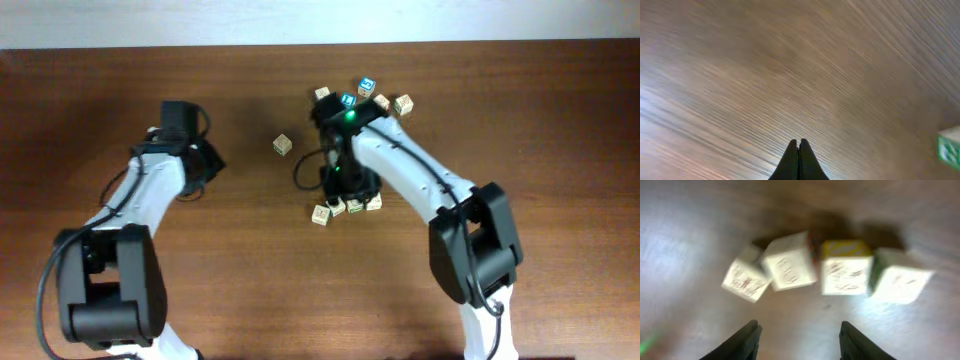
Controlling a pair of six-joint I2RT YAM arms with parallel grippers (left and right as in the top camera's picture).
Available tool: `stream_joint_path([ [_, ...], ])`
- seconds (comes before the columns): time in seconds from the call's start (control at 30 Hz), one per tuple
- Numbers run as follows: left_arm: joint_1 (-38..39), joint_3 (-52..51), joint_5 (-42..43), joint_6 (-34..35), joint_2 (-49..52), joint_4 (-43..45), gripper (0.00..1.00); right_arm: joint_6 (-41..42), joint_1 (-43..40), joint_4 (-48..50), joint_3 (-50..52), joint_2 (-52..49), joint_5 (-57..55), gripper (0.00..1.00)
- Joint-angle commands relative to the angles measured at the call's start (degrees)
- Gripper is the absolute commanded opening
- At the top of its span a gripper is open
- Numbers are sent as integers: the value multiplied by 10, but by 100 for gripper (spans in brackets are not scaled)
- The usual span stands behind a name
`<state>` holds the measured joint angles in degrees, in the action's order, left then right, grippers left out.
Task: Rotate 4 blocks
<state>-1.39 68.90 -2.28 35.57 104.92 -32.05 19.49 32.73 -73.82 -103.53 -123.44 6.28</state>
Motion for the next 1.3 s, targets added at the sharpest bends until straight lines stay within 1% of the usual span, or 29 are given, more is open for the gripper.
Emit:
stream_joint_path([
  [0.0,-35,7,-5,-9,5,-12,0,63,46,-23,-6,-4,29,52],
  [0.07,-37,7,-5,-9,5,-15,0,118,69,-24,0,-5,19,51],
  [0.13,-37,7,-5,-9,5,-15,0,172,84,-12,17,-7,-22,51],
  [0.2,-37,7,-5,-9,5,-16,0,203,91,13,40,-7,-46,51],
  [0.23,-37,7,-5,-9,5,-17,0,213,92,36,56,-7,-44,47],
  [0.3,-37,7,-5,-9,5,-19,0,226,92,59,79,-7,-45,44],
  [0.53,-37,7,-5,-9,5,-23,0,225,92,107,83,-7,-88,36],
  [0.7,-37,7,-5,-9,5,-28,0,197,92,133,83,-7,-102,33],
  [0.8,-37,7,-5,-9,5,-32,0,167,92,146,83,-7,-103,33],
  [1.03,-37,7,-5,-9,5,-34,0,168,86,154,83,-7,-105,32],
  [1.1,-37,7,-5,-9,5,-34,0,178,77,155,83,-7,-104,28],
  [1.13,-37,7,-5,-9,5,-34,0,189,73,151,83,-7,-104,27],
  [1.27,-37,7,-5,-9,5,-36,0,190,73,129,79,-7,-87,27],
])
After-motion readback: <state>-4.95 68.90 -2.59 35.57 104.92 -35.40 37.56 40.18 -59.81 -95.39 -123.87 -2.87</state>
